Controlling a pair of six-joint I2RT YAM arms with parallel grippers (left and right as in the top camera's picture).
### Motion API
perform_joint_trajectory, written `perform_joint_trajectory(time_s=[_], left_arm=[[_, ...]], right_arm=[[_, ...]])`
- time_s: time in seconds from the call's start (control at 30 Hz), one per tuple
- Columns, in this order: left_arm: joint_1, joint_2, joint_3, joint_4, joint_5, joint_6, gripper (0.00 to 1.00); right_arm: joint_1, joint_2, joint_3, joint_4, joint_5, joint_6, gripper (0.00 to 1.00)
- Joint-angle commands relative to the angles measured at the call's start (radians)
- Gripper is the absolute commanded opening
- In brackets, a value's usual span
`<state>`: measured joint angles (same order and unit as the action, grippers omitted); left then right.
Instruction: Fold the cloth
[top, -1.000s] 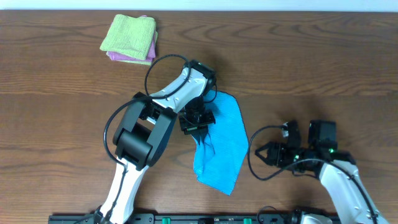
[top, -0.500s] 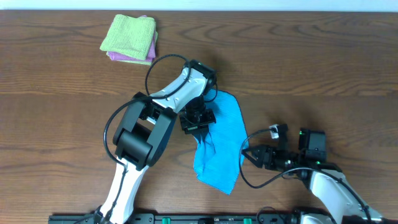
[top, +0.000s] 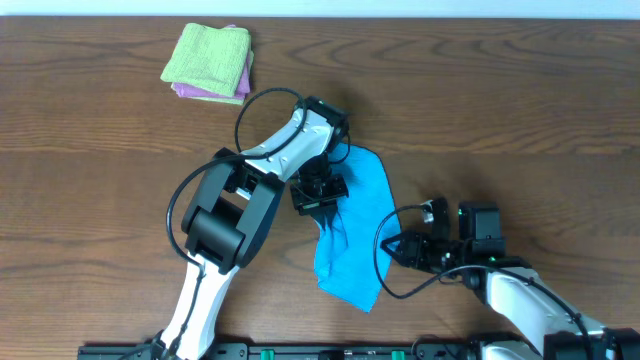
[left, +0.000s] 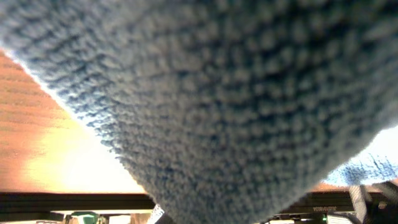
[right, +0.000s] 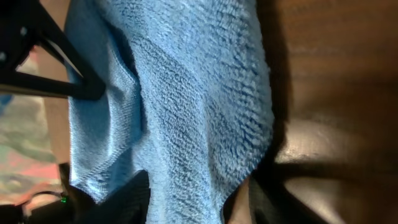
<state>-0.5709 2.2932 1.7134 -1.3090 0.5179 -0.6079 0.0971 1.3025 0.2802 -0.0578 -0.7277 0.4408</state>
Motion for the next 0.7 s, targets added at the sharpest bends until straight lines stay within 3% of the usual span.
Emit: perform_joint_trajectory(time_s=[0.0, 0.13, 0.4, 0.67], left_arm=[[0.002, 0.001, 0.005, 0.005, 0.024, -0.010, 0.06], [0.002, 0.001, 0.005, 0.033, 0.080, -0.010, 0.06], [0.002, 0.001, 0.005, 0.055, 0.082, -0.021, 0.06], [0.002, 0.001, 0.005, 0.078, 0.085, -0.028, 0.06]], right_arm=[[0.039, 0.007, -0.006, 0.027, 0.027, 0.019, 0.31], [0.094, 0.007, -0.006, 0.047, 0.103, 0.046, 0.02], [0.105, 0.007, -0.005, 0.058, 0.229, 0.023, 0.01], [-0.016, 0.007, 0.060, 0.039, 0.412, -0.069, 0.01]])
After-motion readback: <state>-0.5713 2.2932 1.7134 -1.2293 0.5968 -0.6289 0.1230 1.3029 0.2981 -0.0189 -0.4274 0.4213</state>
